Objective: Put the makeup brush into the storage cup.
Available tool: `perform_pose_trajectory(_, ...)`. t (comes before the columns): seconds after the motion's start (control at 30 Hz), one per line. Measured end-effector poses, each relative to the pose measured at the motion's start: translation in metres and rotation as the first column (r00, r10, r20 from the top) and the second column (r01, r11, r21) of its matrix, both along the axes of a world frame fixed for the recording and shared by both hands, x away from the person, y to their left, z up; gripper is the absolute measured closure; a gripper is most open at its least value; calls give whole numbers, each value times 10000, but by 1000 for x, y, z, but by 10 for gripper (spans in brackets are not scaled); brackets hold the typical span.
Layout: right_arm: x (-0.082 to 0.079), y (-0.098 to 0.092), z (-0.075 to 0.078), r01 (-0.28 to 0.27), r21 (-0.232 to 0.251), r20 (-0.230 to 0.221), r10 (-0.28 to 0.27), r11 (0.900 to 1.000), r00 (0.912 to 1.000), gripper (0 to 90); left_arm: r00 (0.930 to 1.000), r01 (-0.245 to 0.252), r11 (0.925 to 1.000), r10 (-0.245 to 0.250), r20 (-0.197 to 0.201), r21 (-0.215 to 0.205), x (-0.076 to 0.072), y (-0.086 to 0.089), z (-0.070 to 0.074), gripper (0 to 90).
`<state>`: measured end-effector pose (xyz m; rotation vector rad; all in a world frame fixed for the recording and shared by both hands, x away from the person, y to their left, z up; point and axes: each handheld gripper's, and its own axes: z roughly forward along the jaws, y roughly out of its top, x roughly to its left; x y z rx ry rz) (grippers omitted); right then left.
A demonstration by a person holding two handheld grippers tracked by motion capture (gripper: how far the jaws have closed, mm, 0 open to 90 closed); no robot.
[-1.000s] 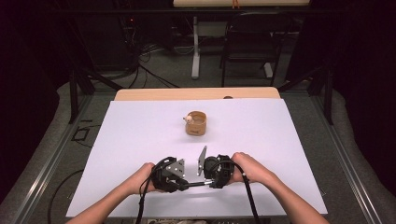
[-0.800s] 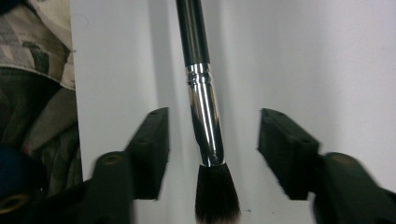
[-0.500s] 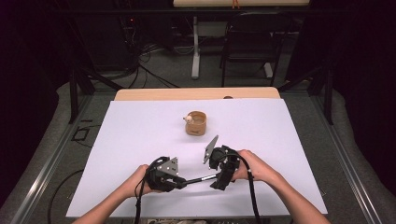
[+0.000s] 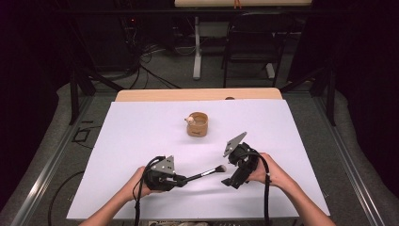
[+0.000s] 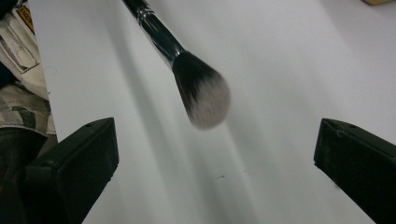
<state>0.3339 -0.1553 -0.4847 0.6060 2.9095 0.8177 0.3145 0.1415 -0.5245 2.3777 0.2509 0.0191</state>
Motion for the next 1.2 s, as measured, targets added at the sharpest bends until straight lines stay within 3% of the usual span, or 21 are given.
perform_pose_trajectory(0.43,-10,-23,-21,1087,791,33,-1093,9909,9940,0,9964,-795,9934,818,244,-824,1,6,-1,795)
perform_pose_trajectory(0.63,-10,-24,-22,1158,1036,144,-1179,9879,9929,0,9942,-1014,9862,1054,236,-1308,1,6,0,794)
perform_pose_trajectory(0.9,-12,-24,-23,1141,1158,279,-1181,9867,9926,0,9861,-1446,9690,1579,522,-2005,0,4,4,794)
perform_pose_trajectory(1.1,-12,-22,-23,1108,1181,347,-1156,9868,9927,0,9760,-1822,9499,2060,706,-2540,2,6,5,794)
perform_pose_trajectory(1.2,-12,-21,-23,1115,1226,358,-1167,9862,9925,0,9699,-2030,9357,2326,720,-2886,2,7,5,794)
